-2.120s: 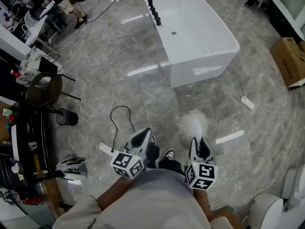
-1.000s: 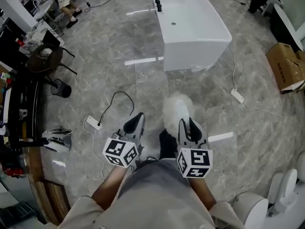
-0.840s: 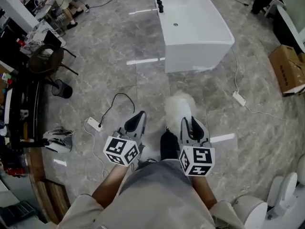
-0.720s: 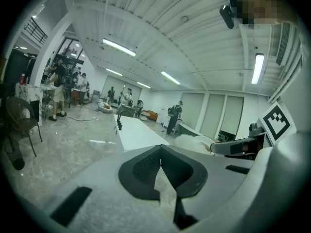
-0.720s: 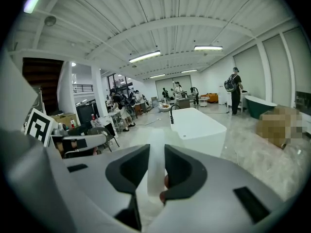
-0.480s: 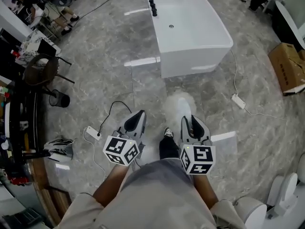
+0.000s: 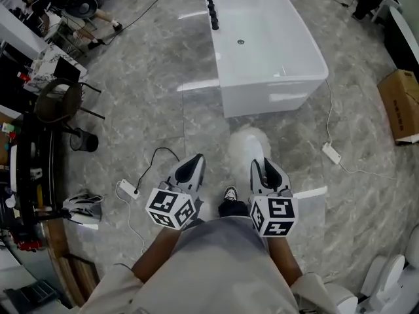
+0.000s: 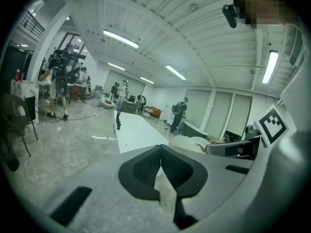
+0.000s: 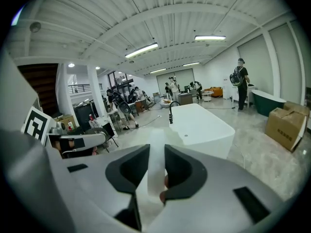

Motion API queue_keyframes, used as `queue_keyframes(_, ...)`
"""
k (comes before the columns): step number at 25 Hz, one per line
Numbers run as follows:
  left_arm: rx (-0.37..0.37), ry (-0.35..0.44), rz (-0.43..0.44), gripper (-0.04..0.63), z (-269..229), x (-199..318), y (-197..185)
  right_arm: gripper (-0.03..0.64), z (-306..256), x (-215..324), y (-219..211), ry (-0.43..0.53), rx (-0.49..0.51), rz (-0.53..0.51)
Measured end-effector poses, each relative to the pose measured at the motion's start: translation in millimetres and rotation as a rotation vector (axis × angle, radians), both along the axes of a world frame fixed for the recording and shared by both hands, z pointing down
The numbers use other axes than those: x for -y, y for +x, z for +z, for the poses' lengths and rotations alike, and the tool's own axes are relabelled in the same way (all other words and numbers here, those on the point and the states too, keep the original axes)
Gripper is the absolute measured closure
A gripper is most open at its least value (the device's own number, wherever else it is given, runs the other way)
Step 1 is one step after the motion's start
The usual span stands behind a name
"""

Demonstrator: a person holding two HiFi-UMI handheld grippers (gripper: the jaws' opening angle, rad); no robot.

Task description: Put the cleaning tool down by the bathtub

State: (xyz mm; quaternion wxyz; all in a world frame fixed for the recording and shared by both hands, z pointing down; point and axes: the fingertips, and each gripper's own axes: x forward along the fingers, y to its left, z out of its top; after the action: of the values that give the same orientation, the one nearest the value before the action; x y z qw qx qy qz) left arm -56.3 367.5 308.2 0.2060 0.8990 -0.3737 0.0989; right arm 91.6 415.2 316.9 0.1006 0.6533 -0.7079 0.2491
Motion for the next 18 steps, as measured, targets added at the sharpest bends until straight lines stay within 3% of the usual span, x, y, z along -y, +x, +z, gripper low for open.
queue_keyframes(10, 0.003, -0.009, -0.047, 0.586, 1, 27, 15, 0.532, 6, 30, 19, -0.009, 0.016, -0.031)
queue_keyframes(18, -0.035, -0.029, -0.064, 0.586, -1, 47, 14, 0.532, 5, 39, 25, -0.007, 0.030, -0.003)
